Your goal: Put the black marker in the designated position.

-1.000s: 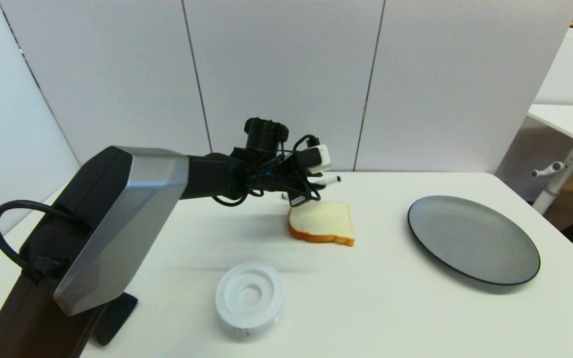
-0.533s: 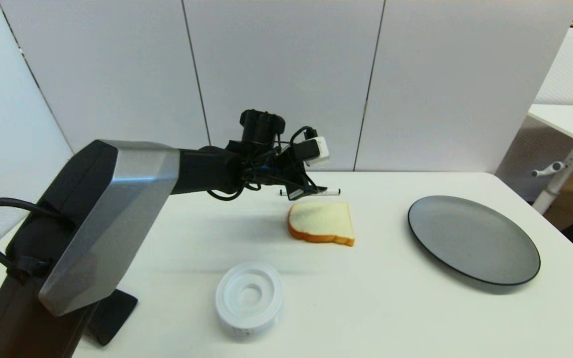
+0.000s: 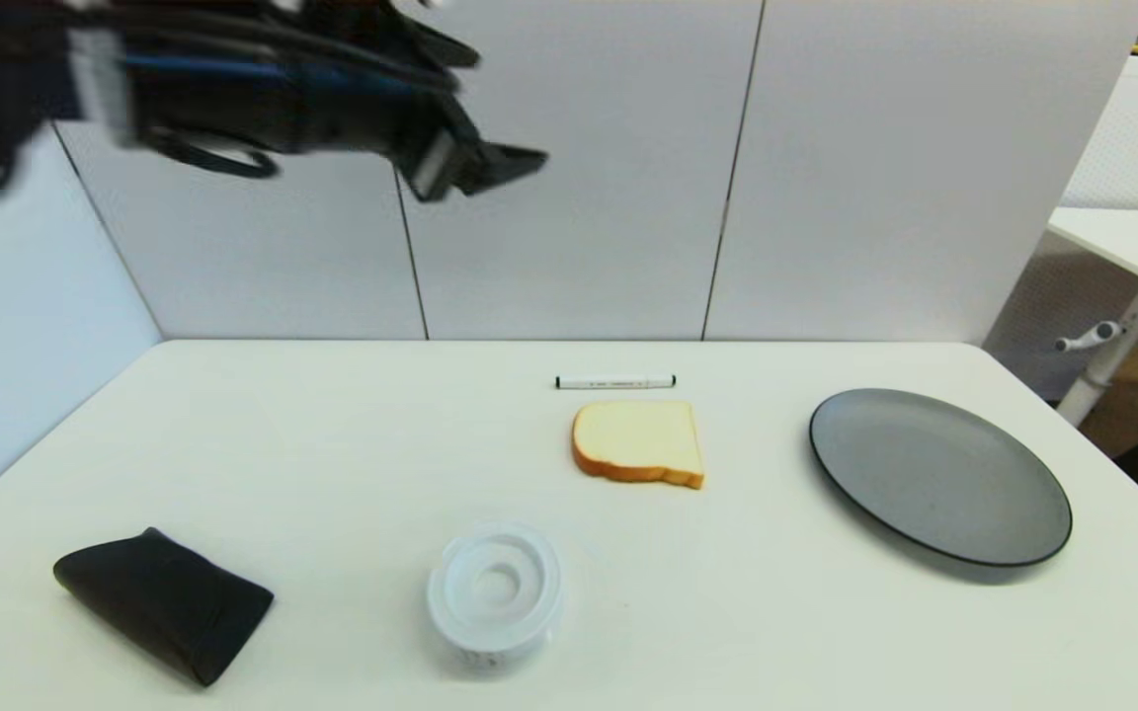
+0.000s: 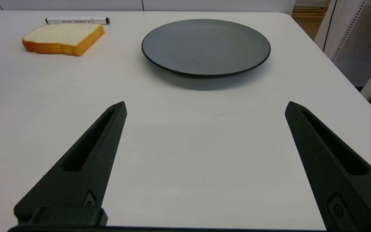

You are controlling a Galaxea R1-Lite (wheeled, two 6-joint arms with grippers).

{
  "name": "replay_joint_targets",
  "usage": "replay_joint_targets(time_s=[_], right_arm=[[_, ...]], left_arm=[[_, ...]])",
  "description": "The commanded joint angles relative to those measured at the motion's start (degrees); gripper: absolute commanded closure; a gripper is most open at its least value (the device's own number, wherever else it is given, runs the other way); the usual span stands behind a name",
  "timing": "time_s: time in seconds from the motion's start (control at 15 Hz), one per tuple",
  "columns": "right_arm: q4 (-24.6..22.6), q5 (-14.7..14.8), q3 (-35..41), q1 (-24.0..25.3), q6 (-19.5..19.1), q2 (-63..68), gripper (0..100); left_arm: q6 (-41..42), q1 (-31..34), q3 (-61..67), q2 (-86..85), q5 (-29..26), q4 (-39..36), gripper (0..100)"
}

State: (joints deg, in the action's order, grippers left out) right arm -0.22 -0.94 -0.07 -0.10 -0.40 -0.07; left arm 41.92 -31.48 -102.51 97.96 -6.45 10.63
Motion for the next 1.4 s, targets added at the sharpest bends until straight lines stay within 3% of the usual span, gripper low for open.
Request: replay_joint_targets(time_s=[0.07,0.27,0.47,0.67,0.87,1.0,1.4], right_arm=[[-0.04,-0.03,-0.01,0.01,-0.04,0.07,0],[-0.04,-0.03,-0.01,0.01,-0.04,0.07,0],[-0.04,-0.03,0.07,0.01,-0.04,0.07,0],[-0.04,-0.03,-0.01,0.01,-0.04,0.07,0],[-0.04,-0.03,-0.01,0.01,-0.04,0.07,0],[-0.04,-0.03,-0.01,0.01,-0.04,0.07,0],[-0.04,-0.03,-0.01,0.01,-0.04,0.07,0]], left_arm=[[-21.71,13.11,35.98,-42.5,10.84,1.85,0],[-29.62,16.89,58.3,-54.02,8.03,-7.47,0],[-29.88,19.08,80.71,-66.06,7.42,-14.41,0],[-29.62,24.09,96.45,-81.26,2.76,-14.59,0],[-28.21,24.36,102.51,-81.7,2.14,-19.77,0],[-28.3,27.43,102.51,-81.53,1.97,-19.42,0],[-32.61,31.04,102.33,-96.65,1.97,-10.63,0]])
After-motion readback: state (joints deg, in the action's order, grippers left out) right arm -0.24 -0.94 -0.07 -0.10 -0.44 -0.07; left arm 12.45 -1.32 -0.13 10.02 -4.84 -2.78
